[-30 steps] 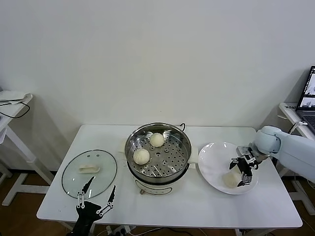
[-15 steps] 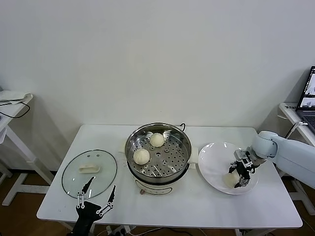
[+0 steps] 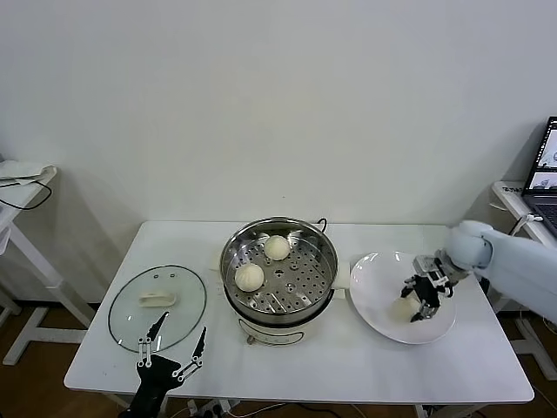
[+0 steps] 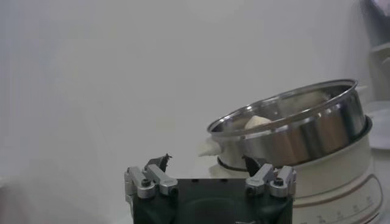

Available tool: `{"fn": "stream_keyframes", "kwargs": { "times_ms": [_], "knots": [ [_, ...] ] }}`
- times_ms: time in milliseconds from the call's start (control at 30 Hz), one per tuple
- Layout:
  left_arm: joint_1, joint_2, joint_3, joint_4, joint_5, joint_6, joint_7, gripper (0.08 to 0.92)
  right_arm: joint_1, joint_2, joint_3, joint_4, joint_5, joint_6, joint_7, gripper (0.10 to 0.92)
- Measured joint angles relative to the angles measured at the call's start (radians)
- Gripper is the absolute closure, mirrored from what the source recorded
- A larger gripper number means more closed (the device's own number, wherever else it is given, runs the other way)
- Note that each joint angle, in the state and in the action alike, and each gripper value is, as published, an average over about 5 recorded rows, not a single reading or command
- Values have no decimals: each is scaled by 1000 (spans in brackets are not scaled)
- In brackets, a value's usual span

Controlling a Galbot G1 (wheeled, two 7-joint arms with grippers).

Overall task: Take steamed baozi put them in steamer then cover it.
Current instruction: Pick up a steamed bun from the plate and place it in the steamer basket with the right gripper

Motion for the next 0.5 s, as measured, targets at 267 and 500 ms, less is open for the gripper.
{"fn": "stream_keyframes", "kwargs": {
  "times_ms": [267,500],
  "knots": [
    [2,5,5,-6,0,1,-1,177,228,87,-62,63,0,154,-36,380],
    [2,8,12,-11,0,1,-1,177,354,195,-84,126,-48,308,-35,376]
  ]
}}
